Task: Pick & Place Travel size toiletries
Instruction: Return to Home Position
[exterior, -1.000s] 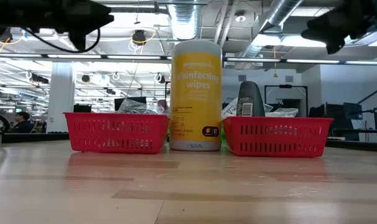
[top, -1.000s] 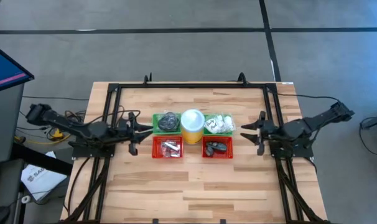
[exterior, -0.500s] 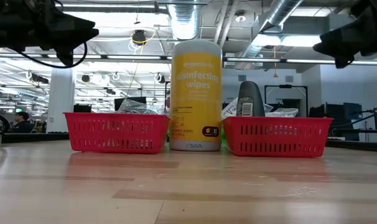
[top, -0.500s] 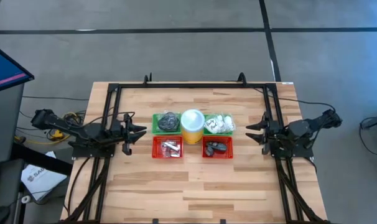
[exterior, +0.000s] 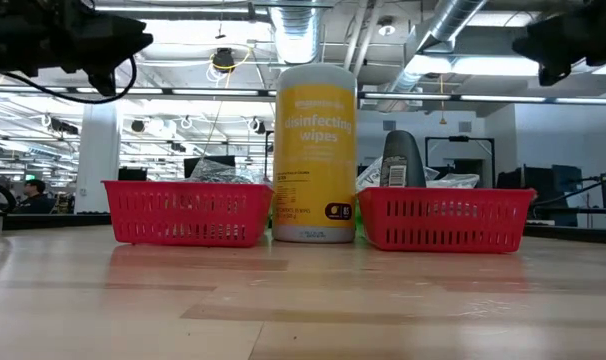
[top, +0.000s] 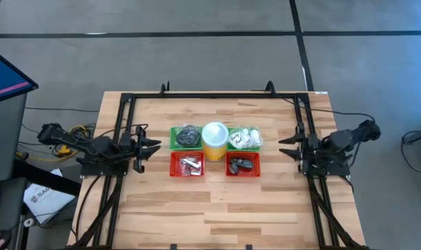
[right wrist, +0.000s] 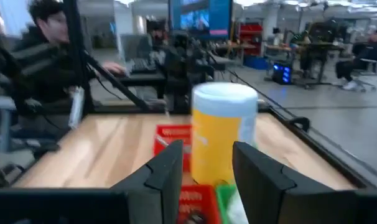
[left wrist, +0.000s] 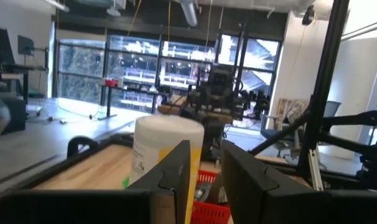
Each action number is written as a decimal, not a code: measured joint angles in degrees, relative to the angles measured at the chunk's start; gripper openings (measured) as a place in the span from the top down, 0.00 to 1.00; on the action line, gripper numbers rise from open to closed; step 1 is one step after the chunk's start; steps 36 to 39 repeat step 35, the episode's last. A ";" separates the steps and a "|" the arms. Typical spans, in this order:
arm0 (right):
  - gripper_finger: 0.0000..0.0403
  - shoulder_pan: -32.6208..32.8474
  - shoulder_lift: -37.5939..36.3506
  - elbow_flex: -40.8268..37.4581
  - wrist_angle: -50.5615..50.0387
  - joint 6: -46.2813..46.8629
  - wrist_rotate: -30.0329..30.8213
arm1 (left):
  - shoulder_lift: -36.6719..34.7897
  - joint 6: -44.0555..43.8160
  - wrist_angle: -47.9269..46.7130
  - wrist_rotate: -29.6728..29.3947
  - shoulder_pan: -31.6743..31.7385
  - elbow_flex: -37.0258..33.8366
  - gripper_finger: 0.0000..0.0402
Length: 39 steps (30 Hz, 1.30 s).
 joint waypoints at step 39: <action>0.68 -0.20 0.17 -13.83 17.65 3.11 1.70 | -2.87 -1.21 0.09 5.14 0.00 0.00 0.80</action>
